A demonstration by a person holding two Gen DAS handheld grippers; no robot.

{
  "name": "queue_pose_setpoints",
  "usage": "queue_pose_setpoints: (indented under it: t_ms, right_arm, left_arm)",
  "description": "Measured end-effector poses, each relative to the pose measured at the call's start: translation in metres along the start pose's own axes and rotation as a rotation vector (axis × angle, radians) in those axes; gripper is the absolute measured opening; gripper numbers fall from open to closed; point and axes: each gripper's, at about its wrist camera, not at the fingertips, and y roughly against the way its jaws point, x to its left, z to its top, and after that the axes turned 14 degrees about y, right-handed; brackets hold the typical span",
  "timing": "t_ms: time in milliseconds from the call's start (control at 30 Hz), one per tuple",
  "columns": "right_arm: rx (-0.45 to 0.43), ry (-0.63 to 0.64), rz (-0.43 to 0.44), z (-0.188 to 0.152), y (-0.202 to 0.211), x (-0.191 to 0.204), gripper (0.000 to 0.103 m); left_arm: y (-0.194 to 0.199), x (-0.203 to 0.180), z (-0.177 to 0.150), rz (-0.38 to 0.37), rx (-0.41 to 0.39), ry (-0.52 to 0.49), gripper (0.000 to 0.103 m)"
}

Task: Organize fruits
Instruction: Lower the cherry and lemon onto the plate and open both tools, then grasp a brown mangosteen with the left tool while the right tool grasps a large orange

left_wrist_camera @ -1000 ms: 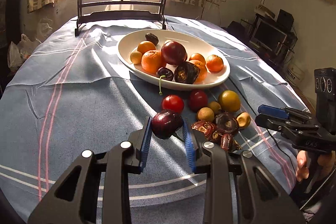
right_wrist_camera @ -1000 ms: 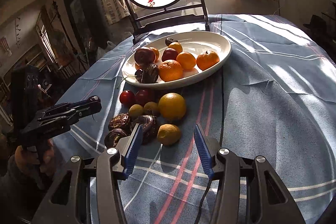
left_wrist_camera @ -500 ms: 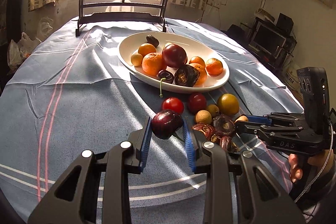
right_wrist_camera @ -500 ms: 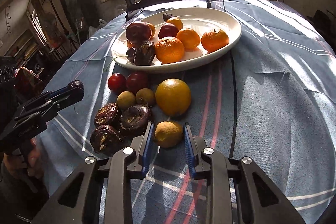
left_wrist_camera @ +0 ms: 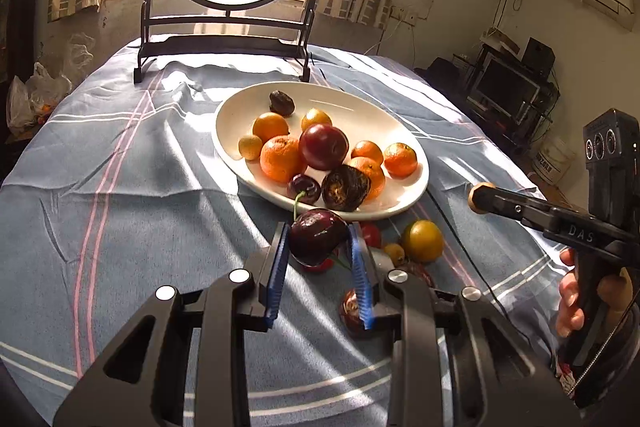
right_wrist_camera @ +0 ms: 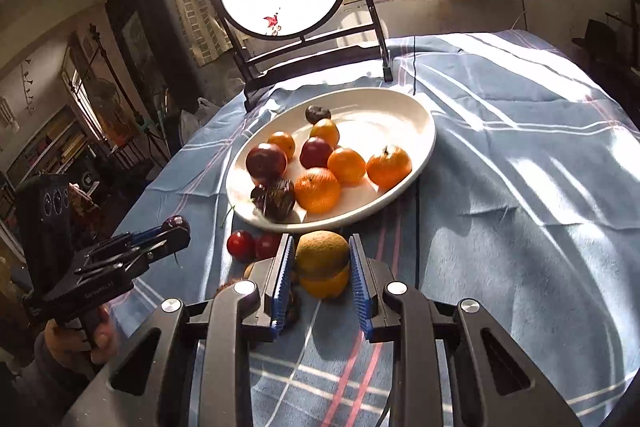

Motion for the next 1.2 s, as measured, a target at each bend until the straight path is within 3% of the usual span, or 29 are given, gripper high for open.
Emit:
queue_pose_setpoints:
  t_ms: [167, 333, 367, 400, 433, 500, 633, 733, 933, 1100, 1133, 1200]
  right_arm:
    - [0.001, -0.056, -0.029, 0.047, -0.043, -0.027, 0.028]
    - [0.046, -0.099, -0.048, 0.061, -0.085, -0.041, 0.028]
    - [0.047, -0.092, -0.05, 0.062, -0.088, -0.04, 0.03]
    - [0.045, -0.086, -0.052, 0.063, -0.088, -0.039, 0.03]
    - [0.036, -0.083, -0.053, 0.062, -0.085, -0.037, 0.031]
    - [0.018, -0.069, -0.051, 0.06, -0.075, -0.034, 0.037]
    - [-0.009, -0.059, -0.039, 0.041, -0.047, -0.03, 0.037]
    - [-0.014, -0.069, -0.032, 0.012, -0.027, -0.028, 0.045]
    - [-0.022, -0.116, -0.006, -0.052, 0.01, -0.024, 0.046]
    - [-0.023, -0.135, -0.009, -0.074, 0.02, -0.025, 0.048]
    - [-0.029, -0.134, -0.012, -0.074, 0.021, -0.025, 0.048]
    - [-0.025, -0.12, -0.027, -0.074, 0.02, -0.022, 0.048]
  left_arm:
    - [-0.041, -0.02, 0.056, 0.022, 0.013, 0.002, 0.029]
    - [-0.078, -0.03, 0.084, 0.052, 0.042, 0.021, 0.029]
    - [-0.081, -0.032, 0.086, 0.058, 0.043, 0.021, 0.033]
    - [-0.082, -0.033, 0.087, 0.062, 0.041, 0.02, 0.047]
    - [-0.081, -0.033, 0.087, 0.07, 0.027, 0.02, 0.053]
    - [-0.075, -0.032, 0.084, 0.068, 0.011, 0.017, 0.058]
    - [-0.054, -0.024, 0.066, 0.054, 0.009, 0.031, 0.058]
    - [-0.034, -0.021, 0.036, 0.043, 0.025, -0.003, 0.058]
    - [0.002, -0.024, -0.032, 0.037, 0.082, -0.1, 0.058]
    - [0.007, -0.036, -0.073, 0.035, 0.12, -0.136, 0.057]
    - [0.004, -0.041, -0.079, 0.049, 0.121, -0.157, 0.055]
    - [-0.006, -0.047, -0.088, 0.073, 0.155, -0.17, 0.041]
